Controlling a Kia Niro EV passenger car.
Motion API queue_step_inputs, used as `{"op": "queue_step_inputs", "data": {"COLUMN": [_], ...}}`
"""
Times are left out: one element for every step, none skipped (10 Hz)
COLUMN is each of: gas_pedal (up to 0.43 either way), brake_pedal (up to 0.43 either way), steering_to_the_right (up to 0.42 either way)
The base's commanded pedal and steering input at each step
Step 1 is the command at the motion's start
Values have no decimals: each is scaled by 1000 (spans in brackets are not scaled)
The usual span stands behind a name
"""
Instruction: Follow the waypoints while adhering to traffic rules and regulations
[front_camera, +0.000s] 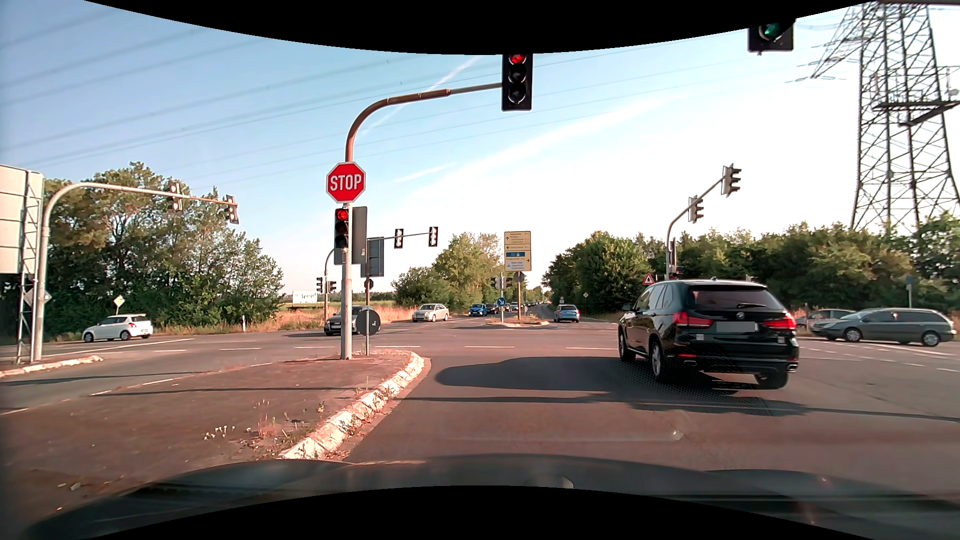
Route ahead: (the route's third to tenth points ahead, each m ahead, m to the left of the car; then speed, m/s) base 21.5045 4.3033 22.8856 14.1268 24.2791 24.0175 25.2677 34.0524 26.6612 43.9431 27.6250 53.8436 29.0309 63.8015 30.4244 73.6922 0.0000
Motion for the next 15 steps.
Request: {"op": "queue_step_inputs", "data": {"gas_pedal": [0,0,0,0,0,0,0,0,0,0,0,0,0,0,0], "brake_pedal": [287,287,287,287,287,287,287,287,280,287,280,287,287,287,287], "steering_to_the_right": [-2,-2,-2,-2,-2,-2,-2,-2,-2,-2,-2,-2,-2,-2,-2]}}
